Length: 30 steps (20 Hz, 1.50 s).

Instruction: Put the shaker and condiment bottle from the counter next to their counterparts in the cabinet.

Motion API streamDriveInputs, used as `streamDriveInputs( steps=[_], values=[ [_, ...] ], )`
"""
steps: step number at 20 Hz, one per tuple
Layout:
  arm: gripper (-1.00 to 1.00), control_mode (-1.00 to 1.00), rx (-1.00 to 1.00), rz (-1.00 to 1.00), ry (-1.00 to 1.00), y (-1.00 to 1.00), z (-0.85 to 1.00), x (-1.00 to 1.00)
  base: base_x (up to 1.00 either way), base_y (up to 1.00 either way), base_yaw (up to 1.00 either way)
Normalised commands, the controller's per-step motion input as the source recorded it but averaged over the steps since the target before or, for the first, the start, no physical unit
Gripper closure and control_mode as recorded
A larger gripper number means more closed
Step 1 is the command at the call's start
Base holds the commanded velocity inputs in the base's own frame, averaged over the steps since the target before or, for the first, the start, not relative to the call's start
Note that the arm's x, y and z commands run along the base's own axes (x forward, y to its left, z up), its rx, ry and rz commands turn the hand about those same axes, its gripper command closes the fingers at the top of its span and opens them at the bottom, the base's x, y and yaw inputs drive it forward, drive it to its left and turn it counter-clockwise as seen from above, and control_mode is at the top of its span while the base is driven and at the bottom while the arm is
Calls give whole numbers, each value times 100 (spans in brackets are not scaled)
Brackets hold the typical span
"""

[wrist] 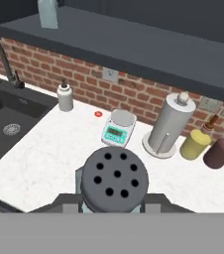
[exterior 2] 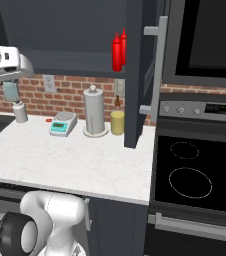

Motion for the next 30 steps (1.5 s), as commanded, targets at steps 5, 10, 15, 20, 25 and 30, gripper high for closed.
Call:
streamDriveInputs(
  steps=[5,10,15,20,25,30],
  values=[
    [100,-100,0,21,-13,23,31,3,0,0,0],
    [100,-100,0,20,-12,27,7,26,0,0,0],
    [100,-100,0,15,-7,28,-1,33,0,0,0],
    [100,-100,0,5,-1,23,0,31,0,0,0],
    [100,-100,0,0,0,21,1,42,0,0,0],
    [100,-100,0,0,0,17,12,56,0,0,0]
  ],
)
